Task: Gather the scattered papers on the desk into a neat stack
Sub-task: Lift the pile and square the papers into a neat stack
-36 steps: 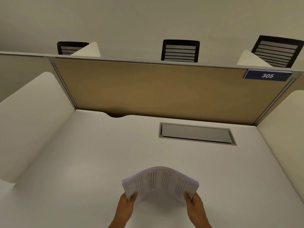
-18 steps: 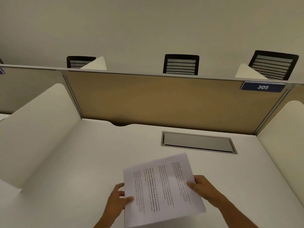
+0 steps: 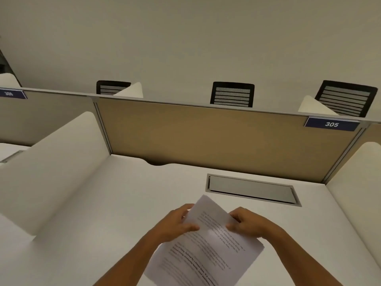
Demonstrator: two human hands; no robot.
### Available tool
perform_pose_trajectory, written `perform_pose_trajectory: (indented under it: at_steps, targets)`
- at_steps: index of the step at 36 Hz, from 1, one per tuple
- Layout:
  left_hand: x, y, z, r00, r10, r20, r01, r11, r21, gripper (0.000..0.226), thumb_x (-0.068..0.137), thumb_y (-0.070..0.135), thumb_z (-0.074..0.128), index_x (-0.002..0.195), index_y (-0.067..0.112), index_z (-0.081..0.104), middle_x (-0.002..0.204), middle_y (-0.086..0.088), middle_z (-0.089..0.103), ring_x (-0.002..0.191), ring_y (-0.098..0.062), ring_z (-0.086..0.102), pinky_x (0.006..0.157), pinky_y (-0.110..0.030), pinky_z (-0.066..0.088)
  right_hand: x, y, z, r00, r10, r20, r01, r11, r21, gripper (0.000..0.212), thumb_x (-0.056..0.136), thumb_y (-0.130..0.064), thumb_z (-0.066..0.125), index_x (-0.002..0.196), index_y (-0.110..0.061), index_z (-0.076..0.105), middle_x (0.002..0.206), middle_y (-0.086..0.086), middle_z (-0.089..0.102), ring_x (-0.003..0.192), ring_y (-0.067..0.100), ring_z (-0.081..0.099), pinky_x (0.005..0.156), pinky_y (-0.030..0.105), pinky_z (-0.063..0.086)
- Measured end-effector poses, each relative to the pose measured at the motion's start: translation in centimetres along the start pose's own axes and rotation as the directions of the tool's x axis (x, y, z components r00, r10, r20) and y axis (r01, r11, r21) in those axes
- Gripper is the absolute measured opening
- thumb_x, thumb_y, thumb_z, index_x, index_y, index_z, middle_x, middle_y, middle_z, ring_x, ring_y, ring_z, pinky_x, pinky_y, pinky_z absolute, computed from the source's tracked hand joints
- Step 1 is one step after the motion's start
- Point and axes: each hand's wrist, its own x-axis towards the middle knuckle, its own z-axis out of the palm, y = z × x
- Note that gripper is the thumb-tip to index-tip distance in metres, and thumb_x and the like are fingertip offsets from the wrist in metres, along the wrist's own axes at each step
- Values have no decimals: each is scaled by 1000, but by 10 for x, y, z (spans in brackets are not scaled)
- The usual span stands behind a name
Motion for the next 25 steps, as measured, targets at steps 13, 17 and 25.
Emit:
perform_pose_trajectory:
  at_steps: [13, 17, 25]
  targets:
    - [-14, -11, 21, 950, -28, -312, -137, 857, -497, 25, 84, 20, 73, 108, 11, 73, 101, -9, 78, 88, -30, 75, 73, -40, 63, -19, -3, -32, 973, -140, -184, 202, 903, 378, 27, 84, -44, 74, 104, -26, 74, 100, 2, 79, 94, 20, 76, 78, 30, 60]
    - [-20, -21, 28, 917, -98, -388, -154, 809, -567, 26, 75, 21, 72, 100, 12, 76, 96, -11, 78, 84, -31, 75, 68, -33, 61, -22, 27, -4, 960, -151, -236, 271, 717, 643, 35, 87, -26, 77, 115, -6, 70, 116, 19, 73, 110, 36, 69, 94, 41, 58]
    - [-24, -41, 48, 939, -131, -317, -74, 825, -560, 15, 77, 22, 78, 92, 17, 79, 92, -9, 79, 83, -29, 76, 68, -31, 60, -15, 45, 77, 948, 37, -315, 203, 691, 694, 23, 91, -26, 72, 114, -24, 76, 114, 5, 77, 109, 22, 72, 89, 30, 57]
